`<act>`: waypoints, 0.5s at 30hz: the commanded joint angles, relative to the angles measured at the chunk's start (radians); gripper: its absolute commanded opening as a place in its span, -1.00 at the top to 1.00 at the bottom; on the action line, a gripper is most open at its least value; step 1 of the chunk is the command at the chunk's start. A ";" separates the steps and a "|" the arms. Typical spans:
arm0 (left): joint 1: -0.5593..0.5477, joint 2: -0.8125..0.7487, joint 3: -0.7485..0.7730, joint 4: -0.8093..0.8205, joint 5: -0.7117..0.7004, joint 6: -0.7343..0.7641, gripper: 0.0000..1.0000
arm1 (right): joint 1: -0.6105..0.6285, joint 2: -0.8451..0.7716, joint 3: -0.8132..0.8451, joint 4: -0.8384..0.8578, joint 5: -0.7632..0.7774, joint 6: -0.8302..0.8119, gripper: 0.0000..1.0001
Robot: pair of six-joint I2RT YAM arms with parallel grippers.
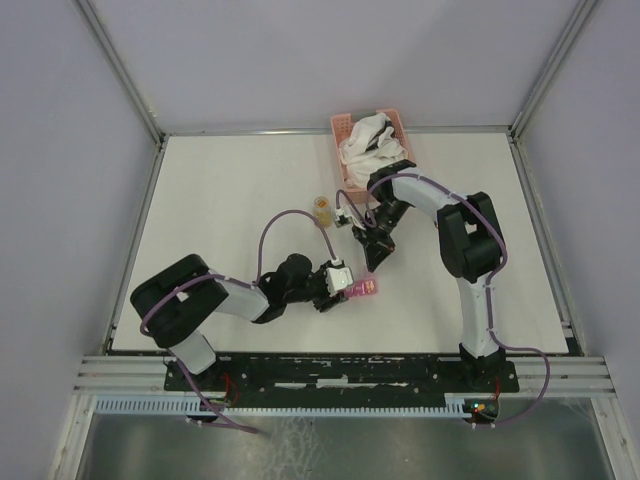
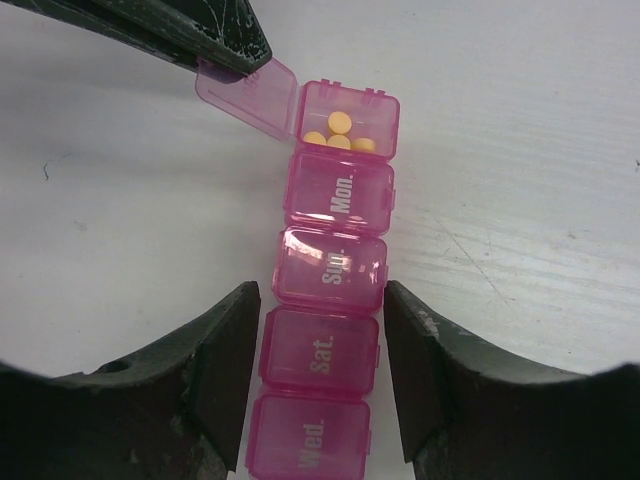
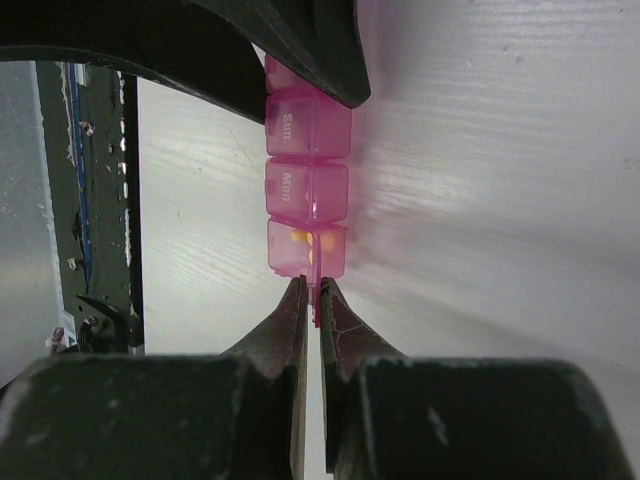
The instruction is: Sort the pills into containers
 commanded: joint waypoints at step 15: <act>-0.002 0.039 0.072 -0.044 0.022 -0.027 0.71 | -0.013 0.028 0.094 -0.179 -0.145 -0.082 0.54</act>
